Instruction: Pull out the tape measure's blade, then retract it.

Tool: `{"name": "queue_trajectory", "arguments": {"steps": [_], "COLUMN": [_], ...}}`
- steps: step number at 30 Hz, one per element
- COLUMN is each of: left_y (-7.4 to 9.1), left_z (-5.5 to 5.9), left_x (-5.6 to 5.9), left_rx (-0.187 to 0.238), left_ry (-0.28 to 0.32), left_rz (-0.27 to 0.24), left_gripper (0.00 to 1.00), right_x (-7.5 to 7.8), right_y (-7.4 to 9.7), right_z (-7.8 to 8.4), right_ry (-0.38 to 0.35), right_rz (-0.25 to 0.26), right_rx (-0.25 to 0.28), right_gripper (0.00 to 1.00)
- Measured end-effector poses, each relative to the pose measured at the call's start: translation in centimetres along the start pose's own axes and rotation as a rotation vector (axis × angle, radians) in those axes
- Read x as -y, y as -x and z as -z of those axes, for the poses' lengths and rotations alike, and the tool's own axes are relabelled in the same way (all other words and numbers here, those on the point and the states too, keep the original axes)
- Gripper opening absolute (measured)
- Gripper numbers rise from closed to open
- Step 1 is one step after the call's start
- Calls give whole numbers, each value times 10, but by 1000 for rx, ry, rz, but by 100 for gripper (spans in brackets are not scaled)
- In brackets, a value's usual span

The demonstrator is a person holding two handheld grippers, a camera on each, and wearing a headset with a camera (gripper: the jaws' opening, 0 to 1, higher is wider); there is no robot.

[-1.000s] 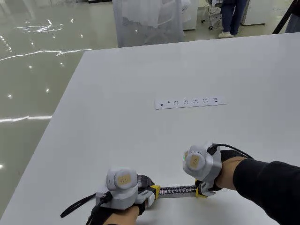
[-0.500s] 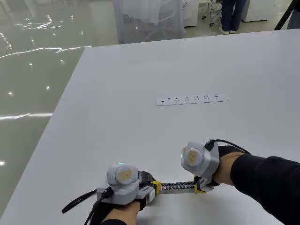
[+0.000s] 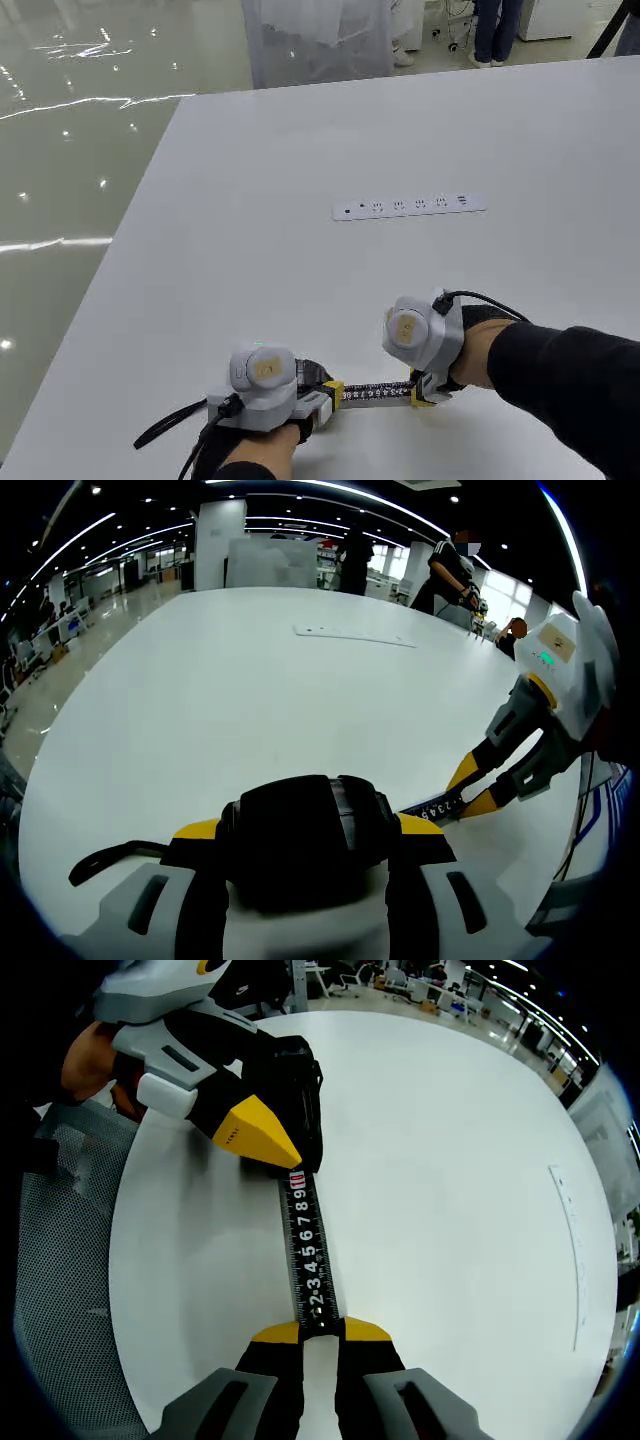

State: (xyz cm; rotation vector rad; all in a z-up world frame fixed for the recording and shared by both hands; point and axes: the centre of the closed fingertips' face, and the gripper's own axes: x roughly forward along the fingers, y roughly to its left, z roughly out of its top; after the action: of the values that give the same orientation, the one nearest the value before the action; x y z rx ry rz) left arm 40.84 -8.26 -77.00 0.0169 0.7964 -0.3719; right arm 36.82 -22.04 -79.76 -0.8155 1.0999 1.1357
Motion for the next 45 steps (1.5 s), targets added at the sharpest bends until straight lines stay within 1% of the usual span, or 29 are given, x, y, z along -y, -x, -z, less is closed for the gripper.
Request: {"name": "queue_trajectory", "arguments": {"steps": [11,22,24,26,34,37,40,45], "left_y": [-1,0,0,0,0,0,0,0], "left_z": [0,0,0,0,0,0,0,-1], "left_x": [0,0,0,0,0,0,0,1], "left_rx": [-2,2,6,6,6,9,13,10], "left_ry": [0,-4,-4,-4,2,1,-1,-1], "left_rz": [2,0,0,-1,-2,-2,-4,-1], "left_gripper": [59,59,59,59,59,59,59,59], "right_x": [1,-1,-2,-2,-2,-2,-2,-2], "right_y": [-3,-4,-4,-3,-4,-4,-5,-5], "right_z": [-5,-10,-11,-11,-15,-16,-16,-18], "right_ry": [8,12,19,3,2,13,-9,-8], "right_rz": [-1,-1,3,6,8,9,13,16], "right_rx": [13,9,16,20,19,20,22,20], "right_gripper": [5,5,4,4,5,5,5,5]}}
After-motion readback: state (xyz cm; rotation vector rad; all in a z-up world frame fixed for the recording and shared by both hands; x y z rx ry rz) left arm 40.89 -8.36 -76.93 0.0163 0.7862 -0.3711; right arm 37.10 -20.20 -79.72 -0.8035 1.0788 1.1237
